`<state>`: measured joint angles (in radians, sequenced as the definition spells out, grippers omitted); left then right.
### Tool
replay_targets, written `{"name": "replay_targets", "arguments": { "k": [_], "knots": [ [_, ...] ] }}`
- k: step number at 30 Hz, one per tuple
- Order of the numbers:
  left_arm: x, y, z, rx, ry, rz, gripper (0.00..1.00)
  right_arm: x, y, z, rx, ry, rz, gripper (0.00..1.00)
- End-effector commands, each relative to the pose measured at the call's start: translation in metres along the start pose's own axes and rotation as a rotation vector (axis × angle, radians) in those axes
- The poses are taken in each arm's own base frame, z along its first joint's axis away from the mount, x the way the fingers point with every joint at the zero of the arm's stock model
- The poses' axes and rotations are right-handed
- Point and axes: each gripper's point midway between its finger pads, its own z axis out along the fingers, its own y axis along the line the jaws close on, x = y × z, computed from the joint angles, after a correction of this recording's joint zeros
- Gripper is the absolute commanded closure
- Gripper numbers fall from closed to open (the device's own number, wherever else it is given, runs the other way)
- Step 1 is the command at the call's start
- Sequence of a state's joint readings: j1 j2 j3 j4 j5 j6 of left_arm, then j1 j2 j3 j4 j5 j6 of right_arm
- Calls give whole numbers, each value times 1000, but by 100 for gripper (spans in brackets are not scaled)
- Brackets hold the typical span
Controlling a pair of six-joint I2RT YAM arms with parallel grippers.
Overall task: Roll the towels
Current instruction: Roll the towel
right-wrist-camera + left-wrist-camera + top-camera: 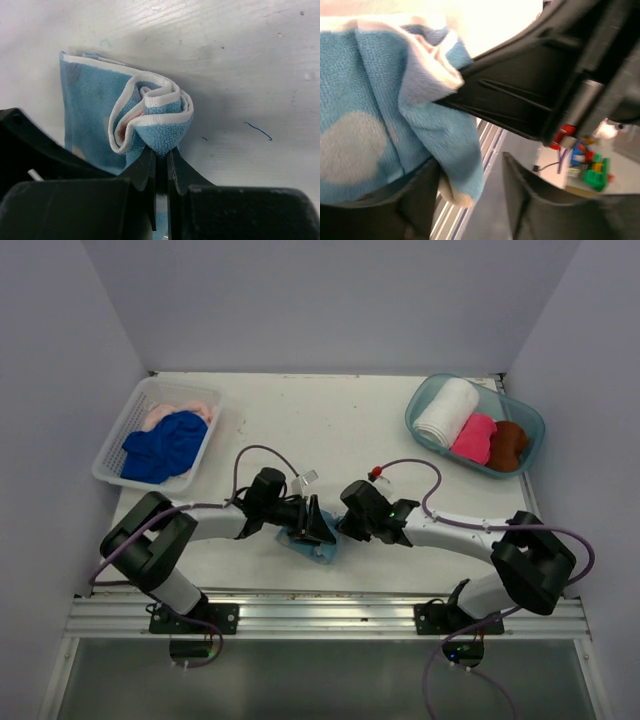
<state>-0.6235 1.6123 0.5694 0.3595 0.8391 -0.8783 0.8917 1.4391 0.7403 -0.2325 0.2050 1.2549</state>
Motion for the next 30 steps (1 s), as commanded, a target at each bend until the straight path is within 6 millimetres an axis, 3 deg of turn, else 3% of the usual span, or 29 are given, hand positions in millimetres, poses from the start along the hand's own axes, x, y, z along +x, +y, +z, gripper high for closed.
{"name": "replay_targets", "arguments": {
  "k": [1,8,10,11,13,14,15,21,24,30],
  "knots": [
    [-6,-12,-17,-70,-7,124,42,-5,-35,-8,185,-17,-72,100],
    [-18,-19,-32,-134,-87,159,41,2,-46,-6,236,18,-73,100],
    [-21,-27,-32,-97,-114,173,46,4,-47,-5,246,31,-75,100],
    [-13,-29,-31,-60,-93,142,55,4,-46,-5,245,32,-74,100],
    [-16,-50,-32,52,-126,181,69,5,-46,-5,252,37,-75,100],
    [-5,-52,-32,98,-99,123,71,4,-44,-6,253,36,-75,100],
    [-8,-65,-33,157,-121,163,73,3,-43,-6,254,35,-75,100],
    [3,-78,-24,232,-90,150,75,2,-39,-6,247,33,-74,100],
    [3,-77,-20,257,-90,117,76,2,-38,-7,240,35,-70,100],
    [14,-55,0,222,-26,62,80,2,-39,-8,242,34,-69,100]
  ]
}}
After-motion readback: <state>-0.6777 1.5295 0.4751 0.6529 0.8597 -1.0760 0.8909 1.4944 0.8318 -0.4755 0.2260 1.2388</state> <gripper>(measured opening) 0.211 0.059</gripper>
